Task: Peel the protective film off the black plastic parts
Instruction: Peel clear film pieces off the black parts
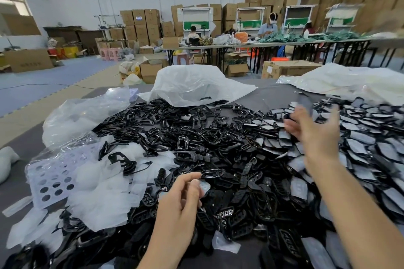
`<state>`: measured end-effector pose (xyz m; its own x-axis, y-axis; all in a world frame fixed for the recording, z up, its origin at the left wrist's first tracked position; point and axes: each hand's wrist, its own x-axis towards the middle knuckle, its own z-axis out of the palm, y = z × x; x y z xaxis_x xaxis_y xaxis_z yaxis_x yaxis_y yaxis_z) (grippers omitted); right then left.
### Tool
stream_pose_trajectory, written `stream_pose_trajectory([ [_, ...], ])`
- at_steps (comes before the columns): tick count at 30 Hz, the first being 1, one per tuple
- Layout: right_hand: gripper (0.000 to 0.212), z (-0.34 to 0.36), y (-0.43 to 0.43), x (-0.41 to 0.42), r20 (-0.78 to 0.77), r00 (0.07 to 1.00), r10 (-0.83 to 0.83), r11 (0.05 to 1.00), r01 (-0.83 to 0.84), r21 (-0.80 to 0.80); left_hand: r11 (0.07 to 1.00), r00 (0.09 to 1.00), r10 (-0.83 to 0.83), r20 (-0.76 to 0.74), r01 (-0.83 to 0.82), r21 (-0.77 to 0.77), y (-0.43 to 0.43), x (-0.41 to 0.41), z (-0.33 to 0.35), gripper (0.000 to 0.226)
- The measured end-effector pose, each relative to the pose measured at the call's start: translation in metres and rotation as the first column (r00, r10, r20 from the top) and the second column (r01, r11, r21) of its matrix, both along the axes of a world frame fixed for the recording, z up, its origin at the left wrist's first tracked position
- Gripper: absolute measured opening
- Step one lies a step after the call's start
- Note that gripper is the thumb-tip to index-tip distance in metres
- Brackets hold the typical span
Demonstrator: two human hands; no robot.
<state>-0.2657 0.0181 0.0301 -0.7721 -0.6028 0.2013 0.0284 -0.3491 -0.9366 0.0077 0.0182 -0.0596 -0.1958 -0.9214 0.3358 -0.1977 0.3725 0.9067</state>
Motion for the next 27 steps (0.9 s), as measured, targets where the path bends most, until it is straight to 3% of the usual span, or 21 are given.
stream_pose_trajectory([
  [3,0.094,-0.01,-0.001,-0.013,0.056,0.995,-0.084,0.992,0.079,0.095,0.997,0.983,0.016,0.18,-0.001,-0.083,-0.001,0.003,-0.004,0.025],
  [5,0.081,-0.028,0.003,0.002,-0.063,0.998,-0.022,0.985,0.032,0.172,0.982,0.936,0.062,0.348,0.004,-0.186,-0.003,0.003,-0.008,0.024],
  [7,0.066,-0.046,0.006,0.03,-0.269,0.957,0.111,0.965,-0.039,0.261,0.933,0.823,0.195,0.533,0.012,-0.36,-0.005,0.003,-0.013,0.031],
  [10,0.049,-0.066,0.0,0.078,-0.545,0.76,0.356,0.904,-0.131,0.408,0.88,0.635,0.341,0.693,0.043,-0.473,-0.008,0.008,-0.016,0.047],
  [12,0.047,-0.076,-0.009,0.101,-0.656,0.583,0.479,0.857,-0.146,0.495,0.897,0.528,0.381,0.759,-0.01,-0.443,-0.015,0.014,-0.017,0.053],
  [14,0.048,-0.078,-0.023,0.114,-0.737,0.435,0.516,0.841,-0.098,0.532,0.916,0.476,0.375,0.796,-0.056,-0.398,-0.021,0.017,-0.017,0.051],
  [18,0.048,-0.073,-0.061,0.133,-0.806,0.301,0.51,0.845,0.001,0.535,0.924,0.499,0.36,0.788,-0.075,-0.375,-0.026,0.021,-0.016,0.04],
  [20,0.048,-0.074,-0.079,0.138,-0.789,0.216,0.575,0.795,0.082,0.602,0.912,0.511,0.381,0.77,-0.071,-0.404,-0.026,0.02,-0.017,0.038],
  [22,0.043,-0.078,-0.087,0.141,-0.766,0.115,0.632,0.745,0.182,0.642,0.92,0.538,0.366,0.76,-0.086,-0.382,-0.027,0.019,-0.014,0.051],
  [25,0.027,-0.089,-0.083,0.139,-0.819,0.04,0.573,0.787,0.253,0.563,0.953,0.671,0.29,0.682,-0.134,-0.273,-0.033,0.019,-0.011,0.067],
  [27,0.023,-0.091,-0.077,0.134,-0.844,0.007,0.537,0.815,0.257,0.52,0.958,0.657,0.284,0.698,-0.159,-0.24,-0.039,0.017,-0.009,0.055],
])
